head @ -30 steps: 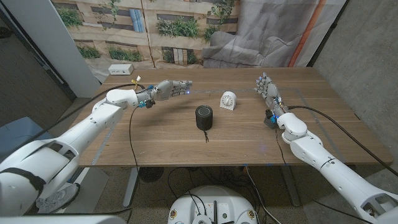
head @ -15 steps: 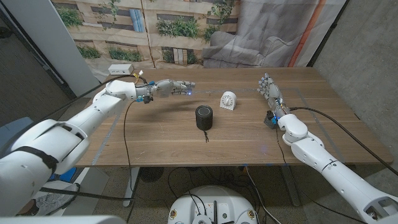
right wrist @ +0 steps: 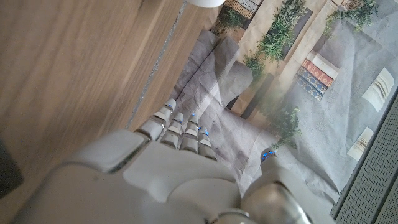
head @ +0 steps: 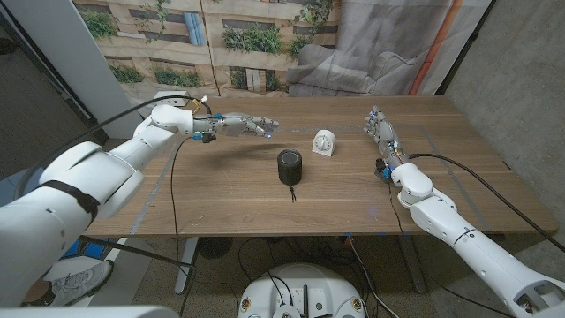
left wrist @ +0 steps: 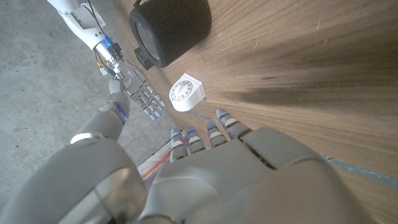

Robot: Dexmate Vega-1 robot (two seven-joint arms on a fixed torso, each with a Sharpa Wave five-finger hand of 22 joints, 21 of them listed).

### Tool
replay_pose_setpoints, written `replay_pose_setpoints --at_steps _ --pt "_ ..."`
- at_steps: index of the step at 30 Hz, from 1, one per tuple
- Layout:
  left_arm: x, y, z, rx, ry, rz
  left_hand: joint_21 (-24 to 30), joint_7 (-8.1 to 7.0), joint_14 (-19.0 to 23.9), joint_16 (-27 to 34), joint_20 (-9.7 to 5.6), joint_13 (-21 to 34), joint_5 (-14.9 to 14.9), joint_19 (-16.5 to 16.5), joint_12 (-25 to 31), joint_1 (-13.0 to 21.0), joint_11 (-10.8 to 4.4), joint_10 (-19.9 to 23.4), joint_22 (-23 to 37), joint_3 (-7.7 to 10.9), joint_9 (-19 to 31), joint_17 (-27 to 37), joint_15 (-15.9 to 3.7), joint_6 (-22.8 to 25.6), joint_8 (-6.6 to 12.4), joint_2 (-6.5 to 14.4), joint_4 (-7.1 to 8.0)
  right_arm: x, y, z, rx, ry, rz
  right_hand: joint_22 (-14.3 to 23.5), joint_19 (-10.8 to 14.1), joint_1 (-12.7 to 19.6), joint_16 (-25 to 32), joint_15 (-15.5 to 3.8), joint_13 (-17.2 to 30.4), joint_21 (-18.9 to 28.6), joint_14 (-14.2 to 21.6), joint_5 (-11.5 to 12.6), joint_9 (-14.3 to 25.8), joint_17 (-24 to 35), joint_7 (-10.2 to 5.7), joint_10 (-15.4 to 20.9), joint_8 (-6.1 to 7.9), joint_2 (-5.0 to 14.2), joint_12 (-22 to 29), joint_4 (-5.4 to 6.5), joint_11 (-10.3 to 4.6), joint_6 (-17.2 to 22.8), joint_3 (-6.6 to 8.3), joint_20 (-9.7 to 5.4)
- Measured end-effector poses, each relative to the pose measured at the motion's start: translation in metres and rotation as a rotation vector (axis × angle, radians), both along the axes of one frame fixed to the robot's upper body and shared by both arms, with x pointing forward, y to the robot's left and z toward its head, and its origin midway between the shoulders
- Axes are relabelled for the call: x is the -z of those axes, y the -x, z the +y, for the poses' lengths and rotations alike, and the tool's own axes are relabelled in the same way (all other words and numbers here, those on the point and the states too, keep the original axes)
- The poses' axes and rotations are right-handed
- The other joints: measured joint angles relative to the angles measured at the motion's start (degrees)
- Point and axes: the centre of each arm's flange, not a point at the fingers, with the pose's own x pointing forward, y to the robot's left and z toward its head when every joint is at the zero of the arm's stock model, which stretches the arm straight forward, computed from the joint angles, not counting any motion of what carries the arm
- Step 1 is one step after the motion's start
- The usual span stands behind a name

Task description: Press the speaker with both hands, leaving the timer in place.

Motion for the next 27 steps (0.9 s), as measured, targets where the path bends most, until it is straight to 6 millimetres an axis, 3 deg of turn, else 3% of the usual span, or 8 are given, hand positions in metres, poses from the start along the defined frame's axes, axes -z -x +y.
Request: replay_pose_setpoints --at_steps 19,27 --pt "-0.009 0.004 -0.023 0.039 -0.213 -0.109 0.0 0.37 -4.2 0.0 -0.04 0.0 0.4 -2.7 -0.4 4.9 0.89 -6.7 0.0 -0.2 0.3 0.0 -0.06 -7.4 -0.82 -4.2 0.2 0.008 0.004 0.006 0.006 -0.005 0.006 0.0 0.2 -0.2 0.0 0.31 0.0 0.0 0.3 0.0 0.0 0.0 0.21 0.0 0.0 0.23 0.0 0.0 -0.01 0.2 0.0 0.63" --pt "-0.011 0.007 -0.032 0.053 -0.299 -0.165 0.0 1.47 -5.2 0.0 0.21 0.0 0.9 -3.7 -0.4 6.4 1.23 -8.8 0.0 -0.45 0.3 0.0 0.12 -10.2 -1.04 -4.4 0.4 0.01 0.004 0.006 0.012 -0.007 0.012 0.0 0.2 -0.2 0.0 0.31 0.0 0.0 0.3 0.0 0.0 -0.3 0.21 0.0 0.0 0.23 0.0 0.0 -0.01 0.2 0.0 0.63"
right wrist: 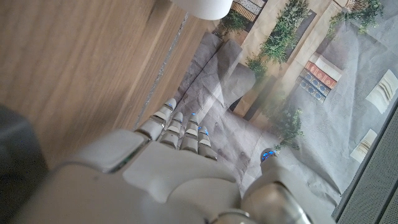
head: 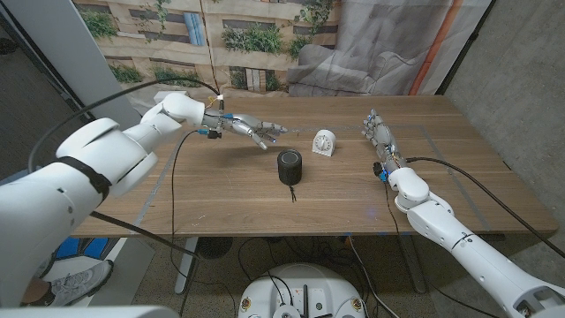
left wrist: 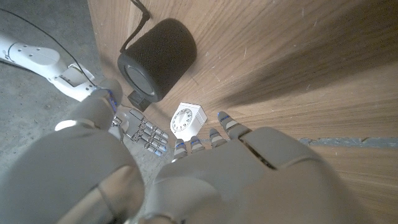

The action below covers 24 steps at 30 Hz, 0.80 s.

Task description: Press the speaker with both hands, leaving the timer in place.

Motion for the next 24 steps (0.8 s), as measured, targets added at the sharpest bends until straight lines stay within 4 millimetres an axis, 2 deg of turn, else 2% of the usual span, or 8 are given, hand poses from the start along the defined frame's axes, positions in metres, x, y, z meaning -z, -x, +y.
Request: replay_pose_setpoints --at_steps 14,17,19,24 --pt "-0.01 0.004 -0.021 0.031 -0.168 -0.148 0.0 0.23 0.0 0.3 0.0 0.0 0.0 0.0 0.3 1.0 -0.21 -0.2 0.0 -0.14 0.0 0.0 -0.03 -0.2 0.42 -0.4 -0.15 0.0 -0.002 0.001 0.009 -0.006 0.003 0.0 0.0 0.0 0.0 0.0 0.0 0.0 0.0 0.0 0.0 0.0 -0.13 0.0 0.0 0.01 0.0 0.0 0.0 -0.1 0.0 0.0" --pt "-0.013 0.004 -0.024 0.035 -0.208 -0.18 0.3 0.41 1.3 0.6 -0.19 0.0 0.0 0.9 0.7 1.9 -0.85 0.4 0.0 -0.15 0.0 0.0 -0.2 0.6 0.93 -0.4 -0.15 0.001 -0.002 0.0 0.013 -0.009 0.003 0.0 0.0 0.0 0.0 0.0 0.0 0.0 0.0 0.0 0.0 0.0 -0.22 0.0 0.0 0.02 0.0 0.0 0.0 -0.2 0.0 0.0" --pt "-0.013 0.004 -0.025 0.037 -0.223 -0.195 0.3 0.21 1.6 0.7 -0.44 0.0 0.0 1.1 0.9 2.0 -0.91 1.0 0.0 -0.14 0.0 0.0 -0.07 0.9 1.17 -0.4 -0.15 0.002 -0.002 0.0 0.015 -0.01 0.005 0.0 0.0 -0.6 0.0 0.0 0.0 0.0 0.0 0.0 0.0 0.0 -0.22 0.0 0.0 0.61 0.0 0.0 0.0 -0.2 0.0 -0.01" --pt "-0.014 0.004 -0.027 0.037 -0.217 -0.232 0.3 0.21 2.1 0.7 -0.52 0.0 0.0 1.1 0.9 2.6 -0.82 1.1 0.0 -0.38 0.0 0.0 -0.2 0.9 1.17 -0.4 0.09 0.006 -0.001 0.001 0.013 -0.012 0.01 0.0 0.0 -0.6 0.0 0.0 0.0 0.0 0.0 0.0 0.0 0.0 0.0 0.0 0.0 0.61 0.0 0.0 0.0 -0.4 0.0 -0.01"
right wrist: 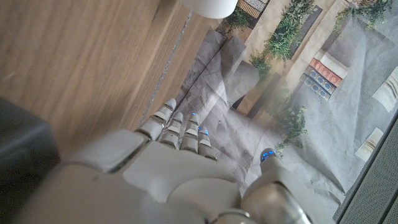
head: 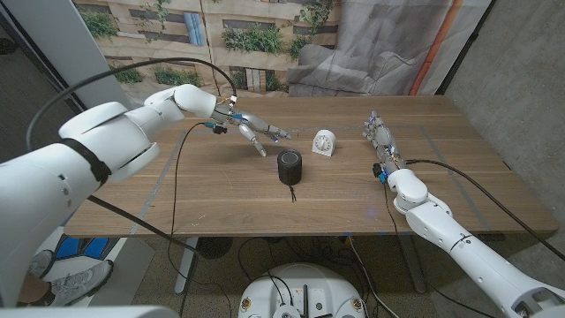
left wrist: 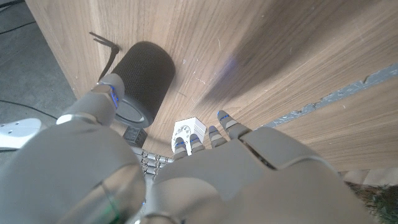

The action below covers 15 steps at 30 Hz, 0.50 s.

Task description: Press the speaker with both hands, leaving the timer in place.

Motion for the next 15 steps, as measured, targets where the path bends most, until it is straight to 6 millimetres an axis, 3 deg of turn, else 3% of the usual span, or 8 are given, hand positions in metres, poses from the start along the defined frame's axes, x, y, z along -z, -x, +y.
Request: replay_pose_setpoints --at_steps 8,15 --pt "0.005 -0.003 -0.017 0.007 -0.083 -0.037 0.0 0.03 0.6 0.0 0.09 0.0 0.0 0.5 0.2 0.5 -0.23 1.0 0.0 -0.25 0.0 0.0 0.1 0.2 0.12 0.0 -0.25 0.005 0.003 -0.001 0.014 -0.013 0.001 0.0 0.0 0.0 0.0 0.0 0.0 0.0 0.0 0.0 0.0 0.0 0.0 0.2 0.0 0.0 0.0 0.0 -0.23 0.0 0.0 0.0" --pt "0.01 -0.005 -0.027 0.017 -0.087 -0.052 0.0 -1.0 3.8 0.0 0.06 0.1 0.0 2.6 0.9 3.6 -1.48 5.2 0.0 -1.2 0.0 0.0 0.08 5.2 2.27 -0.6 -0.27 0.008 0.005 -0.003 0.017 -0.015 0.003 0.0 0.0 0.0 0.0 0.0 0.0 0.0 0.0 0.0 0.0 0.0 0.0 0.3 0.0 0.0 0.0 0.0 -0.32 0.0 0.0 0.0"
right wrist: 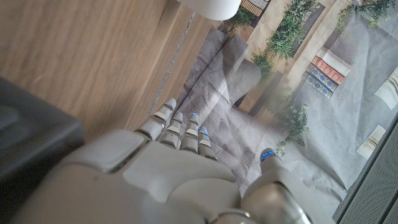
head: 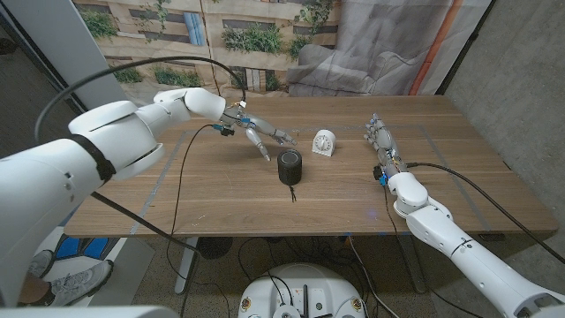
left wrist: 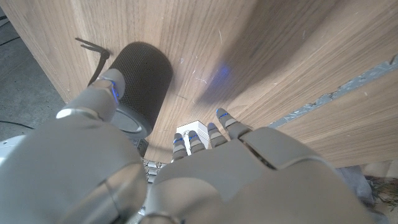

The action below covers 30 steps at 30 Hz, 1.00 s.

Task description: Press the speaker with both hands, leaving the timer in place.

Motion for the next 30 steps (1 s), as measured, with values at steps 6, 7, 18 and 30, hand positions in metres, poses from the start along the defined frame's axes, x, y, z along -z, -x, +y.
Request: replay_pose_setpoints --at_steps 6,7,18,30 --pt "0.003 -0.001 -0.009 0.012 0.008 -0.009 0.0 -0.43 1.6 0.0 0.0 0.0 0.0 1.2 0.0 1.5 -0.26 2.8 0.0 -0.85 0.3 0.0 0.1 2.4 0.84 -0.1 0.09 0.002 0.002 -0.002 0.003 0.0 0.0 0.0 0.0 0.0 0.0 0.0 0.0 0.0 0.0 0.0 0.0 0.0 0.0 0.0 0.0 0.0 0.0 0.34 0.0 0.0 0.01 0.0" --pt "0.006 -0.001 -0.012 0.016 0.009 -0.007 0.0 -0.45 1.6 0.0 0.04 0.0 0.0 1.6 0.3 1.6 -0.35 3.3 0.0 -0.85 0.3 0.0 0.02 2.6 0.91 0.0 0.08 0.002 0.003 -0.002 0.004 0.0 0.0 0.0 0.0 0.0 0.0 0.0 0.0 0.0 0.0 0.0 0.0 0.0 0.0 0.0 0.0 0.0 0.0 0.34 0.0 0.0 0.01 0.0" --pt "0.011 -0.004 -0.022 0.02 0.043 0.004 0.0 -1.48 2.2 0.0 -0.06 0.0 0.0 2.1 0.4 2.9 -1.69 4.8 0.0 -1.74 0.3 0.0 0.12 2.8 1.06 -0.4 0.03 0.005 0.007 -0.004 0.005 0.003 0.006 0.0 0.0 0.0 0.0 0.0 0.0 0.0 0.0 0.0 0.0 0.0 0.0 0.0 0.0 0.0 0.0 0.34 0.0 0.0 0.01 0.0" --pt "0.028 -0.005 -0.041 0.034 0.053 0.057 0.0 -2.31 2.2 -0.3 0.16 0.0 0.0 2.3 -0.1 4.1 -2.33 5.2 0.0 -2.67 0.3 0.0 0.12 2.2 0.61 -0.2 0.02 0.009 0.01 -0.008 0.018 -0.005 0.023 0.0 0.0 0.0 0.4 0.13 0.0 0.0 0.1 0.0 0.0 0.0 0.0 0.0 0.0 0.0 0.0 0.57 0.0 0.0 -0.23 0.01"
